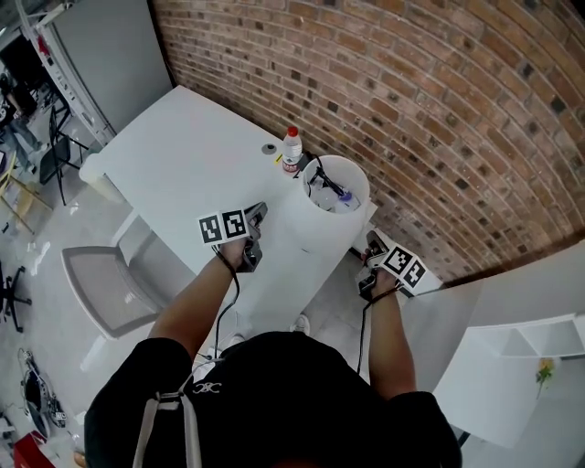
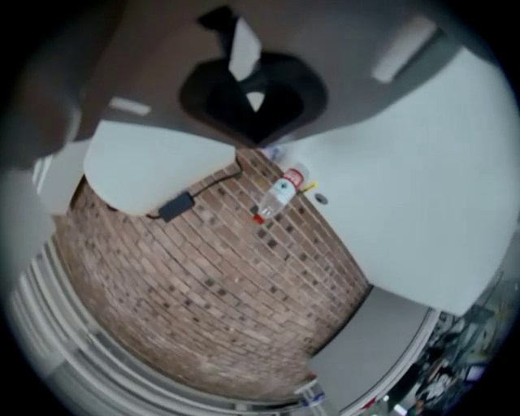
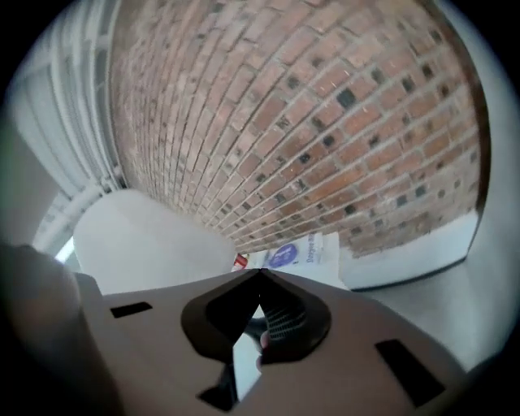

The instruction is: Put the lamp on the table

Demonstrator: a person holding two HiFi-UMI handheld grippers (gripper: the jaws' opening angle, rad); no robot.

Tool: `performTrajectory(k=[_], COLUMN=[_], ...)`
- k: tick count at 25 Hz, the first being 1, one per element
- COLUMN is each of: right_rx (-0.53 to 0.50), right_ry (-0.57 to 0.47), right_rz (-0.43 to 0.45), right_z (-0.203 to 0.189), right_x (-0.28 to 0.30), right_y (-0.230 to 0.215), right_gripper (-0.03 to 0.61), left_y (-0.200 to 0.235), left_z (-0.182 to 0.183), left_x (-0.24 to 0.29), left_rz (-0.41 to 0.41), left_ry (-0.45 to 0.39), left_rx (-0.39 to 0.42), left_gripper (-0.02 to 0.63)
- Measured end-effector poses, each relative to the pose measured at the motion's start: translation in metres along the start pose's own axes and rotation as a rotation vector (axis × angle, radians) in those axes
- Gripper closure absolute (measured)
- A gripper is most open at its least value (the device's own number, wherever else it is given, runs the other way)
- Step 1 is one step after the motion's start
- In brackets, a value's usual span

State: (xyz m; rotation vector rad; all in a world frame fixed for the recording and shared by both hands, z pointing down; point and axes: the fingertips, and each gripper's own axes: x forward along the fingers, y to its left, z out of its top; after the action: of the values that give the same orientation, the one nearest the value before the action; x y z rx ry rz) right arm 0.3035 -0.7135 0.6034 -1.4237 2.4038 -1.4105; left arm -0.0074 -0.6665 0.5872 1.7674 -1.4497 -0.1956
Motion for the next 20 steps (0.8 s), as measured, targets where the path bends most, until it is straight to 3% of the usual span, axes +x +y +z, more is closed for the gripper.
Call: performTrajectory(k=[4, 7, 10, 13, 20], right_rx=[-0.296, -0.472, -0.606, -0.662, -0.657], right_ry=[-0.127, -0.208, -0.279, -0.349, -0.421], right_rz=[-0.202, -0.241, -0.258, -0.268, -0.213], right_z=[0.0, 0.002, 0.007, 0.011, 0.0], right_x=[-0.031, -0.05, -0.068, -0.085, -0.109], right_y=[0.025, 0.059, 0.098, 0.135, 0.192], right_gripper=[0.578, 0.578, 0.578, 0.578, 0.58], left_y=[-0.017, -0.04, -0.06, -0.074, -0.112], left_z=[0.011, 0.019, 0.031, 0.041, 0.043], left_x=[-0.023, -0.041, -0.06, -0.079, -0.114], left_rz=[0.119, 0.142, 0.145, 0.16, 0.131], left_ry=[-0.051, -0.059, -0.08, -0.112, -0.17], left_rx=[0.245, 0.392, 0.478, 0.557, 0.68], left_gripper=[0.615, 0.615, 0.615, 0.615, 0.615])
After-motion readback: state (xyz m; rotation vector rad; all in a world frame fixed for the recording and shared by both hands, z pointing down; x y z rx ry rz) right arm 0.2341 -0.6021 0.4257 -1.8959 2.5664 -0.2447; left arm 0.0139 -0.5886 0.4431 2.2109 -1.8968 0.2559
